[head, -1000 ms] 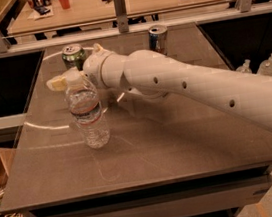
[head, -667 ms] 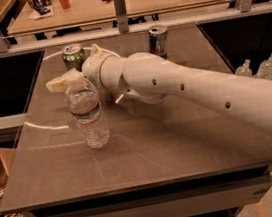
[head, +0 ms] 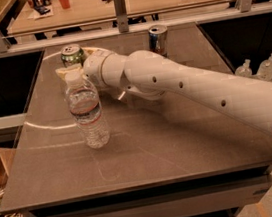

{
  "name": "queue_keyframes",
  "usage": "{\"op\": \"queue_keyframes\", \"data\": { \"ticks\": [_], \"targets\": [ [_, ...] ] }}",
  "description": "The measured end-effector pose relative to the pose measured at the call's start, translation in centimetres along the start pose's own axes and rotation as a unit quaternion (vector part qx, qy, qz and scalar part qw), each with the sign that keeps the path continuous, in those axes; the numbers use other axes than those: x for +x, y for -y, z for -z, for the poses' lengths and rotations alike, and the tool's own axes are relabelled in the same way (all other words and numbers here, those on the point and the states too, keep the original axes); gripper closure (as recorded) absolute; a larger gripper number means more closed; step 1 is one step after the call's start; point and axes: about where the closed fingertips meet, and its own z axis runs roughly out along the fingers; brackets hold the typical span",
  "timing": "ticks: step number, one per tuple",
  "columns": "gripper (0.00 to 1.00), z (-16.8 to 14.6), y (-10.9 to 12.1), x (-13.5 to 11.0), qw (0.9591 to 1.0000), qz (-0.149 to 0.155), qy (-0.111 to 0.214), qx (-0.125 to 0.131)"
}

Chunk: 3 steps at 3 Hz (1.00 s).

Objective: Knock green can over

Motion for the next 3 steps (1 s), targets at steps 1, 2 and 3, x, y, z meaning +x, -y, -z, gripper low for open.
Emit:
{"op": "queue_keyframes", "data": {
  "ticks": [1, 2, 3],
  "targets": [
    [0.63, -0.1, 0.6, -0.4, 0.9999, 0.007, 0.009, -0.001],
    [0.85, 0.2, 1.0, -1.8, 0.9998, 0.013, 0.017, -0.007],
    [1.00, 1.6, 1.6, -6.2, 0.9989, 0.042, 0.016, -0.016]
  ]
}}
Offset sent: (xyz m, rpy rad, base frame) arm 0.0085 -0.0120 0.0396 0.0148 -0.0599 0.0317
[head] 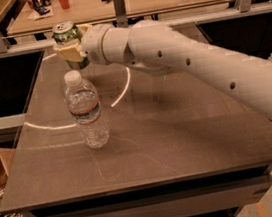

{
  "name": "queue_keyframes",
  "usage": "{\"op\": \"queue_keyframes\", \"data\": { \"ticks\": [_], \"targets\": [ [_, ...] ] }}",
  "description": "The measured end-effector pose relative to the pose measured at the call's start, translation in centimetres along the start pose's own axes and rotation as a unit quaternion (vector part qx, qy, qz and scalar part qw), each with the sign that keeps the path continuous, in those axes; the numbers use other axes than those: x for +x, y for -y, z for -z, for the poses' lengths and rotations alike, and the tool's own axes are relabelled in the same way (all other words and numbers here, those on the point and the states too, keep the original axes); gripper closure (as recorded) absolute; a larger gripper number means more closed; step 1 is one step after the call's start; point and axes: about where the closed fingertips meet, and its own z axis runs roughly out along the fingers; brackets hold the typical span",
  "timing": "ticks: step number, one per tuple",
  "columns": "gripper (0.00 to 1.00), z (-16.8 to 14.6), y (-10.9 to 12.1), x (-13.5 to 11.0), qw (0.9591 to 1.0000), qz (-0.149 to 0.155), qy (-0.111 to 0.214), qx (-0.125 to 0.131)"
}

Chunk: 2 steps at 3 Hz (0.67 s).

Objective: Knock green can over

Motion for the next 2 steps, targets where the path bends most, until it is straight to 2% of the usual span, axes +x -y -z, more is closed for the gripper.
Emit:
{"op": "queue_keyframes", "data": {
  "ticks": [1, 2],
  "targets": [
    [1.00, 2.1, 0.9, -4.7, 0.9991, 0.039, -0.015, -0.002],
    [1.00, 4.6, 2.8, -7.9, 0.9933, 0.114, -0.018, 0.004]
  ]
}}
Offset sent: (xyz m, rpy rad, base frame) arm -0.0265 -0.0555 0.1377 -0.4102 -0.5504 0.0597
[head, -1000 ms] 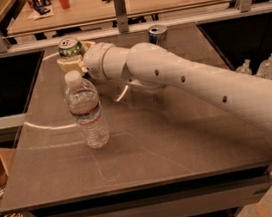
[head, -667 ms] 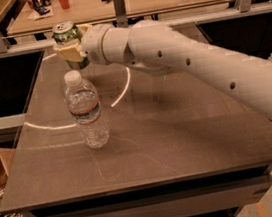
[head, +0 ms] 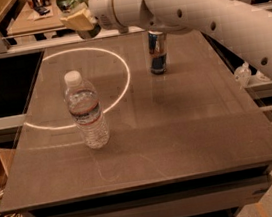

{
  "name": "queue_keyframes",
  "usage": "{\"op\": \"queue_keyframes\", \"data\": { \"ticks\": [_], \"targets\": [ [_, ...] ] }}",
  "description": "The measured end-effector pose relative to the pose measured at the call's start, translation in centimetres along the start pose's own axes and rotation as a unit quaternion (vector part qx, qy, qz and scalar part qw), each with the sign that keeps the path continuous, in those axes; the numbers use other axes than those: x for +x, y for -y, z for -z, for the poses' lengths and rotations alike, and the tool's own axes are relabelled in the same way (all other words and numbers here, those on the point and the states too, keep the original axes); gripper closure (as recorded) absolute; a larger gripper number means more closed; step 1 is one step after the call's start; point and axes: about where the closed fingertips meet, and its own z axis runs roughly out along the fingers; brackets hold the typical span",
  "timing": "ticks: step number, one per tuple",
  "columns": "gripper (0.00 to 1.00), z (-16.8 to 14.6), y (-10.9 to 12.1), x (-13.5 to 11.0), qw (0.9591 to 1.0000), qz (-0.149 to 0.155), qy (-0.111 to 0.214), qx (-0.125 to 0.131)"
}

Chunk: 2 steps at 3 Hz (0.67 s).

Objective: Knock green can over

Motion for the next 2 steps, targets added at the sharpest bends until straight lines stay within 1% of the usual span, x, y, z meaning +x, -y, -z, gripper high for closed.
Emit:
{"op": "queue_keyframes", "data": {
  "ticks": [1, 2],
  "targets": [
    [1.00, 0.68, 0.39, -1.40, 0.9925, 0.121, 0.008, -0.015],
    [1.00, 0.25, 0.00, -1.45, 0.9722, 0.229, 0.017, -0.044]
  ]
}}
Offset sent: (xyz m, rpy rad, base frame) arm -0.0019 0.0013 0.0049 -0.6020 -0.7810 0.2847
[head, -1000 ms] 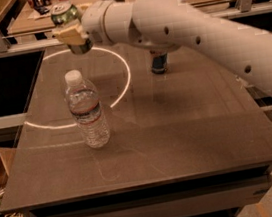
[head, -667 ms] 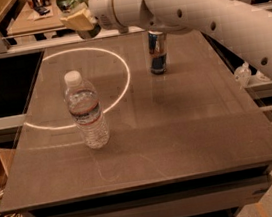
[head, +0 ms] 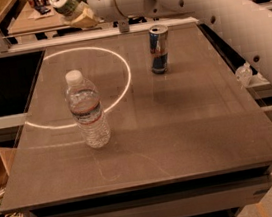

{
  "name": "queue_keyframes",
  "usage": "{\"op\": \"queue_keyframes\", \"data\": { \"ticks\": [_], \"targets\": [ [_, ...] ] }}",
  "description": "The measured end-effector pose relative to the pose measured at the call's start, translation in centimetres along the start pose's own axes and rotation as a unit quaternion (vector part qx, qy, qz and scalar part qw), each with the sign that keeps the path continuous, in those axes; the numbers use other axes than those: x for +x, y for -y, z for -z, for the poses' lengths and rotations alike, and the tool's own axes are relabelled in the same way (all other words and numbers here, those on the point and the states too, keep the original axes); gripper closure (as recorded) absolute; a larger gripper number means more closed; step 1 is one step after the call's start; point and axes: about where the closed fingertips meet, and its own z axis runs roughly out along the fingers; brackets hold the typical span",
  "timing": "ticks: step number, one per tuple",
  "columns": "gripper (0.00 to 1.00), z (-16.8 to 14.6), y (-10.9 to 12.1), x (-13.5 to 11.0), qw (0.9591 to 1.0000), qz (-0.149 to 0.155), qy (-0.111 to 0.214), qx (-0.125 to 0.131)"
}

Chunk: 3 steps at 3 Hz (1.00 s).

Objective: Knock green can over

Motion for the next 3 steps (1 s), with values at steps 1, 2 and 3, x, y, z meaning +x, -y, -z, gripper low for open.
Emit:
{"op": "queue_keyframes", "data": {
  "ticks": [1, 2, 3],
  "targets": [
    [1.00, -0.7, 0.8, 0.0, 0.9918, 0.121, 0.006, -0.039],
    [1.00, -1.0, 1.3, 0.4, 0.9655, 0.243, -0.007, -0.095],
    [1.00, 0.5, -1.8, 2.0, 0.9296, 0.315, -0.032, -0.189]
  ]
}}
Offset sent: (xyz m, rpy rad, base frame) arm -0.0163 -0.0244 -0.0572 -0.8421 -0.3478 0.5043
